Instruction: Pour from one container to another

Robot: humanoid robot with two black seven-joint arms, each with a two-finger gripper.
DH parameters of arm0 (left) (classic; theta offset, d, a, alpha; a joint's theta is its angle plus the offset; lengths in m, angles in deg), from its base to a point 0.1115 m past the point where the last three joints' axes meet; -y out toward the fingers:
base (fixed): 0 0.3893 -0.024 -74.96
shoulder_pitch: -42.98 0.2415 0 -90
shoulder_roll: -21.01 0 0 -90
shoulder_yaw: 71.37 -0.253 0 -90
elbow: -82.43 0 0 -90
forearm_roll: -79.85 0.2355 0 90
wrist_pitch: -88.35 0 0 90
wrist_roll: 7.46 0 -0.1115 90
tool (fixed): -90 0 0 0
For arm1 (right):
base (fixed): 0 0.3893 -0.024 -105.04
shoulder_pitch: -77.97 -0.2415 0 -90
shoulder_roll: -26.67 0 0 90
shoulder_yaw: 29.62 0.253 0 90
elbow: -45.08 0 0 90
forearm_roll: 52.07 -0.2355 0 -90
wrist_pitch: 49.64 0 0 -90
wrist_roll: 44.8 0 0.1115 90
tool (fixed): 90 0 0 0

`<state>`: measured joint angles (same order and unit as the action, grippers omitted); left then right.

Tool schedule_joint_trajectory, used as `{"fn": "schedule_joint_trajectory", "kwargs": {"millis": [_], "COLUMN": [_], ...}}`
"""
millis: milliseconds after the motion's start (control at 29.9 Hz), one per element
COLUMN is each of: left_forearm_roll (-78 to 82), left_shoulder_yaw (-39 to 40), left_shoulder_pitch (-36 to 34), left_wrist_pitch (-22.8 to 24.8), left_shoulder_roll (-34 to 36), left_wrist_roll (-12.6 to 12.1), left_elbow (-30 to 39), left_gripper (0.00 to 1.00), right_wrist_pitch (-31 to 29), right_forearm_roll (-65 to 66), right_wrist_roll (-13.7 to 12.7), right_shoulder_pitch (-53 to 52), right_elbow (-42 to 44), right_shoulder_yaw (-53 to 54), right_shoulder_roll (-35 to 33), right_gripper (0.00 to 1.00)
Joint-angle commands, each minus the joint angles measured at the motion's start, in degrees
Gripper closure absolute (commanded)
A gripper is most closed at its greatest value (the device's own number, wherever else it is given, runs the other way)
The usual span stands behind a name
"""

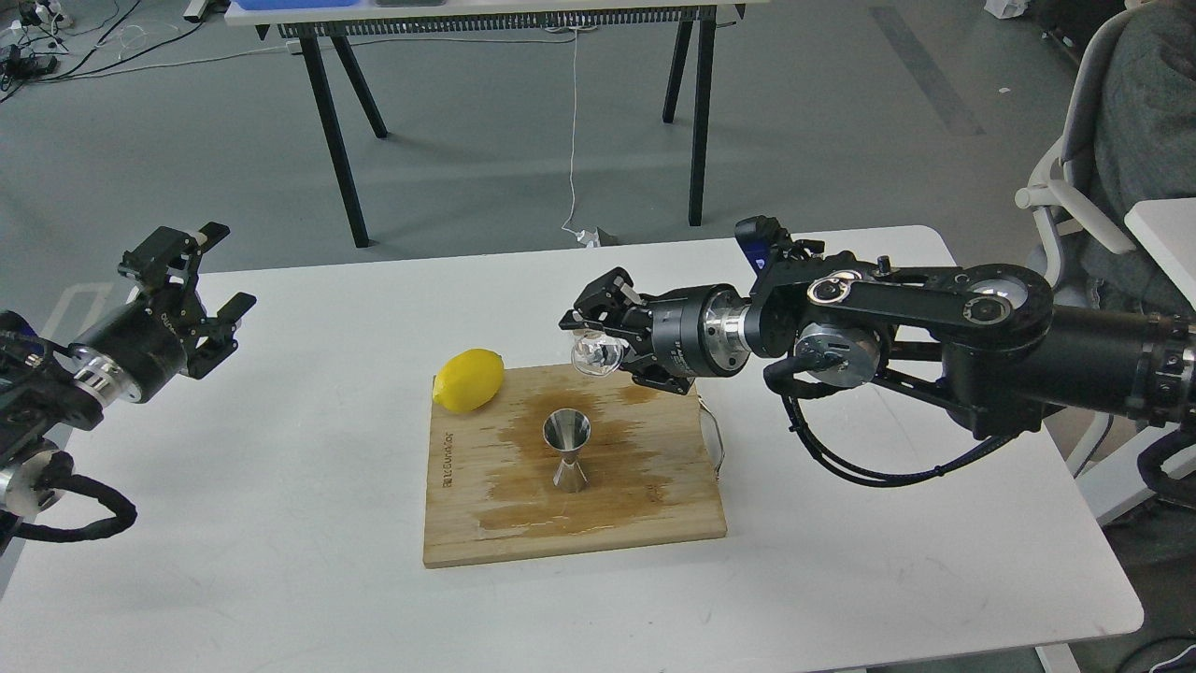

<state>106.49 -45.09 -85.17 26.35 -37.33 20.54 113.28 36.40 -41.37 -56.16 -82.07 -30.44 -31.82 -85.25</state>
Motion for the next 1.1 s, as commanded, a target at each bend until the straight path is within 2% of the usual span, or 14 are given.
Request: {"fn": "schedule_joint_trajectory", "kwargs": {"millis": [0,267,1069], "left_forearm_roll": [-0.01,-0.97,-1.15], "left_shoulder_yaw": [0.00,0.26,0.35], "left_shoulder_pitch": [0.01,0.36,1.15], "left_wrist_pitch": [0.00,0.00,0.00], "left_shoulder_roll": [0.17,0.43,0.52], "left_wrist_roll": [0.00,0.00,0.00], "left_elbow": [0.00,0.00,0.00], "left_gripper": [0.01,0.01,0.01], "right_wrist_pitch": [0.00,-0.35,-3.34], "right_forearm_roll": [0.81,2.57,6.60], "right_wrist_roll": [0.46,0.46,0.64], "right_shoulder_pitch": [-2.82,-6.42,-8.36], "right_elbow": [-0.16,-0.25,-0.86], "right_shoulder_yaw": [-1.40,-5.53,-8.00], "right_shoulder_roll": [0.91,3.55,3.28], "right_gripper": [0.73,0.73,0.73]}}
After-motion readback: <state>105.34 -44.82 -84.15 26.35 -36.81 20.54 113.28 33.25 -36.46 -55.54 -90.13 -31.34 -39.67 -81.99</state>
